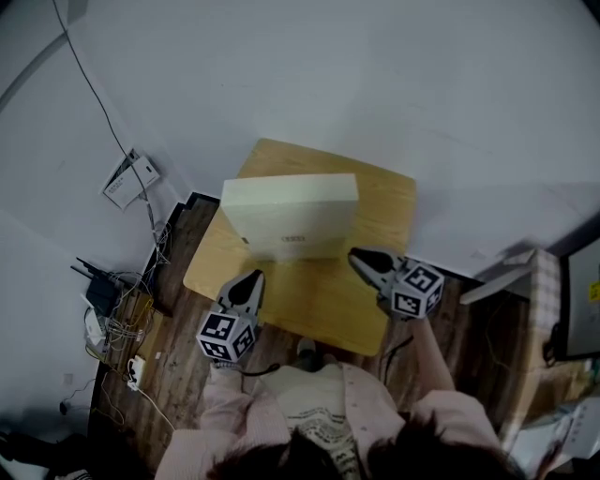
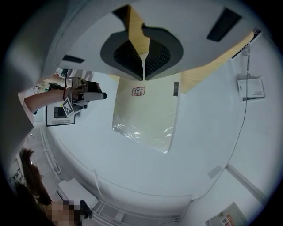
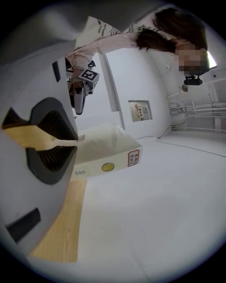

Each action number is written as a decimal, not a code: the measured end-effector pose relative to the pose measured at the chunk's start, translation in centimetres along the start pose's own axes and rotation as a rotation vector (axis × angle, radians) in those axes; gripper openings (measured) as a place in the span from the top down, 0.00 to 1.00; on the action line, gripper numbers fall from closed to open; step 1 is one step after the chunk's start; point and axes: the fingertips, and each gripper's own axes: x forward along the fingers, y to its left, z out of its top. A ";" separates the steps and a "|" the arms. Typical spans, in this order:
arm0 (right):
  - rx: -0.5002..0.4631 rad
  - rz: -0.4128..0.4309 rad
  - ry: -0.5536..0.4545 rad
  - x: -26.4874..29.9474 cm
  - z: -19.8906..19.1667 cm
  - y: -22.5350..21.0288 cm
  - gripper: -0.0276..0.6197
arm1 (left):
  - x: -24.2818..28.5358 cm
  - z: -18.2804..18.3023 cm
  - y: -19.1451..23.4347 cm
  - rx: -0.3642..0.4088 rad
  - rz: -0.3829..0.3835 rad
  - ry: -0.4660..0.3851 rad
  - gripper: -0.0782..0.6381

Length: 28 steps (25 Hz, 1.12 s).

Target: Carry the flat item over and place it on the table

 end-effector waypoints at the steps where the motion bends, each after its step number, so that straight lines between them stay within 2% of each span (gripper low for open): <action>1: -0.002 0.009 -0.006 -0.1 0.3 0.3 0.92 | -0.2 0.1 -0.3 -0.001 0.000 -0.005 0.88; 7: -0.001 0.034 -0.030 -1.0 1.0 1.7 0.98 | -0.9 0.6 -2.1 0.003 -0.005 -0.029 0.90; 19: -0.015 0.099 -0.098 -2.6 2.2 4.1 0.97 | -1.6 1.2 -4.5 0.015 -0.023 -0.062 0.90; 23: -0.064 0.105 -0.076 -2.6 1.7 4.5 0.97 | -1.6 0.9 -5.1 0.015 -0.029 -0.062 0.90; 28: -0.077 0.131 -0.070 -2.3 1.4 5.2 0.97 | -1.5 1.1 -5.2 0.015 -0.026 -0.070 0.90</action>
